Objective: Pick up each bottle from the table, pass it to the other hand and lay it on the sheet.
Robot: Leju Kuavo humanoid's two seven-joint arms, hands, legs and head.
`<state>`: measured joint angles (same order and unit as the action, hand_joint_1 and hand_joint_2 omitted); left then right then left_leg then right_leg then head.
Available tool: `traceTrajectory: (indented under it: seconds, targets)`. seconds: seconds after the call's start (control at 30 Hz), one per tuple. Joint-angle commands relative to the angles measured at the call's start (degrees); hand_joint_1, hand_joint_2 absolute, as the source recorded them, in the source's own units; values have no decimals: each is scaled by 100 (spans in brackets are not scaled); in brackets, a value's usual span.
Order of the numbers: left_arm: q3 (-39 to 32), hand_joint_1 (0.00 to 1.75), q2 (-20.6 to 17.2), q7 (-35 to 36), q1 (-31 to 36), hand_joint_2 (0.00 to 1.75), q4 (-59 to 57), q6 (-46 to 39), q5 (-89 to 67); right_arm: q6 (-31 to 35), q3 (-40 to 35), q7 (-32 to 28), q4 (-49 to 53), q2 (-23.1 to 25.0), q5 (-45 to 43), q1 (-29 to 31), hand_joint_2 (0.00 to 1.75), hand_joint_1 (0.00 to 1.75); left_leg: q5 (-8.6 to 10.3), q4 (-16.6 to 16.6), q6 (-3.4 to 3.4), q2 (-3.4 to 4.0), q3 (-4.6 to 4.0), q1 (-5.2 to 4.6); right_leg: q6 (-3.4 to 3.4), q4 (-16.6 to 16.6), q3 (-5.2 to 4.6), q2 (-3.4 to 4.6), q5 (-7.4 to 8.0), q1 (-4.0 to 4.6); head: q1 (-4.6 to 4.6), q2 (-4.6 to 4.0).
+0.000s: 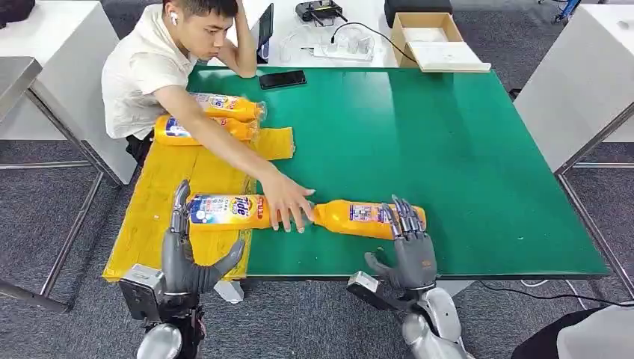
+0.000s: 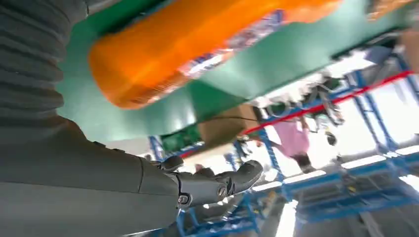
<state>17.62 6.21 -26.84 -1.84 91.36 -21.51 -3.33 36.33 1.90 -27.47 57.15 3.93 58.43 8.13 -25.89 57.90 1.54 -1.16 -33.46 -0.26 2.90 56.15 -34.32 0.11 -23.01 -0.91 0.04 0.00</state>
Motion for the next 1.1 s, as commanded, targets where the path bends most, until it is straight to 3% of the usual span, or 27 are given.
traceTrajectory:
  seconds: [0.03, 0.23, 0.5, 0.67, 0.87, 1.0, 1.1]
  targets:
    - [114, 0, 19, 32, 205, 175, -406, -288, -295, 226, -61, 361, -1897, -214, -180, 894, 175, 0, -4, -8, -9, 12, 22, 2, -10, -9, 20, 4, -1, 3, -2, 0]
    - [234, 0, 20, 299, 426, 175, -627, -142, -71, 4, -561, 915, -2971, -291, -36, 1516, 175, 0, -5, -3, -10, 22, 22, 4, -11, -6, 17, 12, 1, 6, -2, 0]
    - [312, 0, -30, 381, 471, 175, -656, -48, -21, -233, -730, 1261, -3108, -416, -72, 1792, 175, 0, -1, -3, -6, 7, 16, 1, -7, -1, 12, -1, -2, 2, -2, 0]
    - [436, 0, -137, 854, 576, 175, -757, 631, 412, -1046, -952, 1745, -3290, -566, -24, 2024, 175, 0, -1, -1, -8, 9, 16, 2, -9, 0, 12, 0, -1, 3, -2, 0]
    - [446, 0, -164, 934, 600, 175, -791, 765, 478, -1222, -980, 1843, -3295, -586, -26, 2065, 175, 0, 1, -5, -9, 6, 29, 3, -10, -7, 24, -5, 0, 4, -2, -2]
    - [456, 0, -223, 1296, 631, 175, -833, 1411, 920, -1989, -1216, 2219, -3331, -714, 27, 2240, 175, 0, -3, -2, -15, 16, 34, 5, -17, -2, 28, 1, -1, 7, -2, 0]
    - [451, 0, -227, 1299, 633, 175, -834, 1416, 923, -2016, -1217, 2213, -3320, -738, 26, 2278, 175, 0, 3, -4, -7, 6, 35, 1, -7, -5, 30, -4, 2, 3, -2, 0]
